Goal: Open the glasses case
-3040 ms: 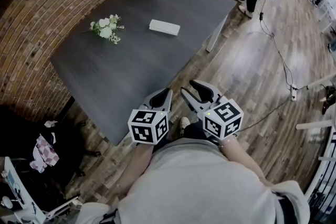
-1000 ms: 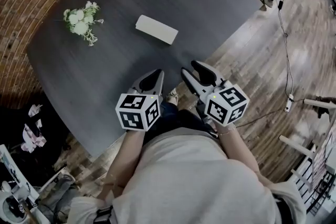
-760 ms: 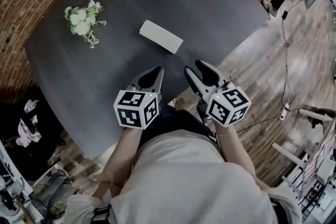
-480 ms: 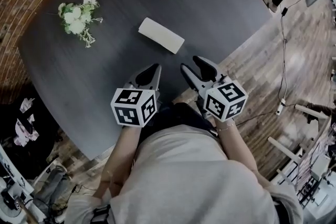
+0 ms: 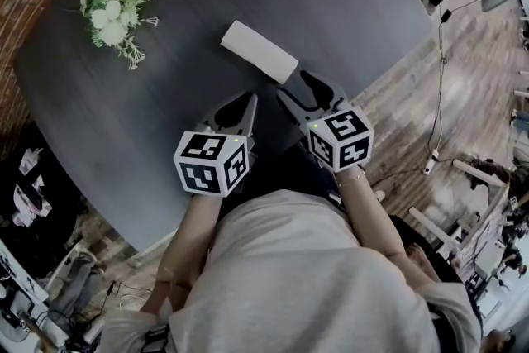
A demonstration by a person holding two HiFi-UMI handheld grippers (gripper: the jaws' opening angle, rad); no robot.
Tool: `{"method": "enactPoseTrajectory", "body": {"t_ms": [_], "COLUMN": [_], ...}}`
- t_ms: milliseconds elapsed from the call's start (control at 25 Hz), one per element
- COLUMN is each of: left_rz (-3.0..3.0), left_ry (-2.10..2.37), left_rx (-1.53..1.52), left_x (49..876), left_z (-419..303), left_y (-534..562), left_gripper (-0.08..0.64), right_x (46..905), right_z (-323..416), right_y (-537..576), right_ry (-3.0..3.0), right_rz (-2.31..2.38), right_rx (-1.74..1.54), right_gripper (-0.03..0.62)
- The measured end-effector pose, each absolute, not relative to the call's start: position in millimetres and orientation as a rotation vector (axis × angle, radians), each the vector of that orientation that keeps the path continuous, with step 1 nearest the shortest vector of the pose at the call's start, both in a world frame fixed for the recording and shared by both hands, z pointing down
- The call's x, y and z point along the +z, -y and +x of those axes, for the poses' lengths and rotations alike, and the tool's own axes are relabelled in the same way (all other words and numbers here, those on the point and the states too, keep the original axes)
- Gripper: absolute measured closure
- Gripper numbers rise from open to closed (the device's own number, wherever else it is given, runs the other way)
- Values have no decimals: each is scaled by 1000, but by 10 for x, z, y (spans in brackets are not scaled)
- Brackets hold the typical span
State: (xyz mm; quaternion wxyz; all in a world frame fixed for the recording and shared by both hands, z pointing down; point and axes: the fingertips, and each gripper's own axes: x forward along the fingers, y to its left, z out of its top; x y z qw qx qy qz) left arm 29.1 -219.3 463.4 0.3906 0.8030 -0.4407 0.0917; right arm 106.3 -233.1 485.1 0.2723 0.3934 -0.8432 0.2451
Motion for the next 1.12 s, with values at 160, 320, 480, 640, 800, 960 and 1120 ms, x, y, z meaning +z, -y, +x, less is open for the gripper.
{"method": "enactPoseTrajectory", "body": {"t_ms": [160, 320, 480, 640, 800, 960, 1120], "left_rz": [2027, 2010, 1999, 2002, 2011, 2015, 2028], "left_ry": [1122, 1127, 1130, 1114, 1107, 1099, 1083], "left_rx": [218, 218, 224, 234, 237, 248, 255], "left_x": [4638, 4689, 4744, 4774, 4783, 4786, 4783], "left_z": [230, 170, 126, 112, 103, 137, 165], "left_y": [2222, 2241, 2242, 2234, 2249, 2228, 2218], "left_gripper": [531, 531, 531, 531, 531, 531, 531], "right_x": [4908, 4997, 5116, 5211, 5224, 5200, 5153], "right_z": [904, 789, 793, 816, 823, 839, 835], "right_y": [2470, 2550, 2602, 2597, 2590, 2579, 2594], "right_ry": [2216, 2145, 2083, 2045, 2041, 2037, 2059], "right_rz": [958, 843, 801, 776, 766, 776, 802], "right_rx": [441, 206, 75, 52, 23, 22, 33], "right_gripper": [301, 276, 276, 280, 339, 342, 362]}}
